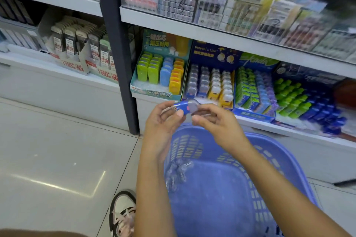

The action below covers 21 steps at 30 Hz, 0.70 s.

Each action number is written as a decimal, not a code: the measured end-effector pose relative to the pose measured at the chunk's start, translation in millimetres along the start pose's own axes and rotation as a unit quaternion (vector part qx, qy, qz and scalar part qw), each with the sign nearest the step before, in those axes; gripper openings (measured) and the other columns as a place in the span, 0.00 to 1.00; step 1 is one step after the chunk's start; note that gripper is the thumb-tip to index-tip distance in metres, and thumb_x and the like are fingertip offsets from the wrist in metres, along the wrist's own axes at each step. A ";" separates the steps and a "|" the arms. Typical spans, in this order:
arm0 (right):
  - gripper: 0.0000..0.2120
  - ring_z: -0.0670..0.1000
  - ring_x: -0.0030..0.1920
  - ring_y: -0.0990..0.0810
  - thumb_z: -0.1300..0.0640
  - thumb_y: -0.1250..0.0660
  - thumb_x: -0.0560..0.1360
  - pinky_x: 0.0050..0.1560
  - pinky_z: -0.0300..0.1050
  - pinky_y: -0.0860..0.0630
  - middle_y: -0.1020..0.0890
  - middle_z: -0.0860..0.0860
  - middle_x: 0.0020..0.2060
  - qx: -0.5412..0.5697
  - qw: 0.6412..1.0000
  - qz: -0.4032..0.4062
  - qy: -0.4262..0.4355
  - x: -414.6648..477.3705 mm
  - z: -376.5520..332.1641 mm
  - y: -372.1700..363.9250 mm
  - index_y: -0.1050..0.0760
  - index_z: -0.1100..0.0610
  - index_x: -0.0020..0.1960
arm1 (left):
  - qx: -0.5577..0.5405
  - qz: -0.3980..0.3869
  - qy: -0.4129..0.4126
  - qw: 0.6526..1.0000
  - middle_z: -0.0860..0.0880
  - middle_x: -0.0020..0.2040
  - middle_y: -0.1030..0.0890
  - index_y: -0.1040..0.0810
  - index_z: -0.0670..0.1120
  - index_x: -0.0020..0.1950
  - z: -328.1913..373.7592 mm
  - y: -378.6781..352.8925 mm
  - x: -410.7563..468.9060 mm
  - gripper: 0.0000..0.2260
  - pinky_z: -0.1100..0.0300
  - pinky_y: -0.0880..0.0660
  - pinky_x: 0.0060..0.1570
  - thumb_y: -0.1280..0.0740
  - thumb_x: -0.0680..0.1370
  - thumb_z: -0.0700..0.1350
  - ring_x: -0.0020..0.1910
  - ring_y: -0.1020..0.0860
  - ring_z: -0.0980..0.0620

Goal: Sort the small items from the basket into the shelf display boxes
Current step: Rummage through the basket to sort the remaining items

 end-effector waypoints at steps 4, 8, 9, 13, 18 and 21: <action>0.08 0.48 0.40 0.16 0.64 0.31 0.72 0.44 0.37 0.22 0.17 0.49 0.39 0.153 0.984 0.096 -0.014 -18.2 12.8 23.9 0.22 0.53 0.48 | 0.092 -0.075 0.003 0.993 0.44 0.48 0.18 0.23 0.44 0.55 -15.9 -27.7 -4.8 0.13 0.55 0.23 0.55 0.31 0.73 0.32 0.48 0.19 0.48; 0.11 0.48 0.44 0.18 0.62 0.29 0.71 0.48 0.39 0.21 0.20 0.51 0.43 0.133 0.976 0.170 -0.012 -25.6 21.9 44.8 0.21 0.51 0.51 | 0.169 -0.086 -0.002 0.982 0.49 0.48 0.18 0.21 0.47 0.54 -31.7 -44.6 -3.1 0.12 0.61 0.23 0.52 0.29 0.73 0.35 0.46 0.19 0.56; 0.12 0.48 0.44 0.19 0.62 0.28 0.70 0.48 0.38 0.21 0.19 0.49 0.43 0.121 0.975 0.185 -0.005 -25.6 21.5 50.3 0.22 0.50 0.51 | 0.201 -0.078 -0.015 0.976 0.51 0.48 0.18 0.21 0.48 0.54 -34.6 -47.4 -0.8 0.12 0.65 0.24 0.51 0.29 0.74 0.36 0.47 0.19 0.59; 0.10 0.39 0.42 0.21 0.58 0.29 0.72 0.44 0.28 0.27 0.20 0.38 0.43 -0.050 0.974 0.207 0.071 -8.5 7.5 69.6 0.24 0.46 0.50 | 0.468 -0.016 -0.129 0.874 0.51 0.66 0.28 0.28 0.47 0.68 -39.9 -48.7 14.8 0.18 0.69 0.37 0.63 0.34 0.78 0.41 0.66 0.30 0.56; 0.11 0.42 0.42 0.25 0.58 0.29 0.73 0.45 0.29 0.30 0.21 0.49 0.45 -0.294 0.938 0.153 0.104 44.6 -0.9 63.5 0.23 0.54 0.55 | 0.560 -0.010 -0.151 0.815 0.46 0.71 0.37 0.38 0.47 0.75 -50.6 -37.6 28.6 0.26 0.59 0.37 0.67 0.35 0.78 0.42 0.69 0.36 0.49; 0.11 0.47 0.43 0.23 0.57 0.30 0.73 0.47 0.41 0.25 0.19 0.51 0.46 -0.337 0.931 0.099 0.096 67.7 2.1 55.3 0.24 0.57 0.54 | 0.575 -0.007 -0.167 0.801 0.47 0.69 0.36 0.38 0.49 0.75 -52.6 -32.0 33.4 0.26 0.64 0.37 0.64 0.35 0.78 0.43 0.68 0.35 0.50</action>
Point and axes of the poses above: each hand's wrist, its own x-axis towards the middle knuckle, its own y-axis out of the back of the hand, z = x × y, the point moved 5 cm from there along x, towards the middle knuckle
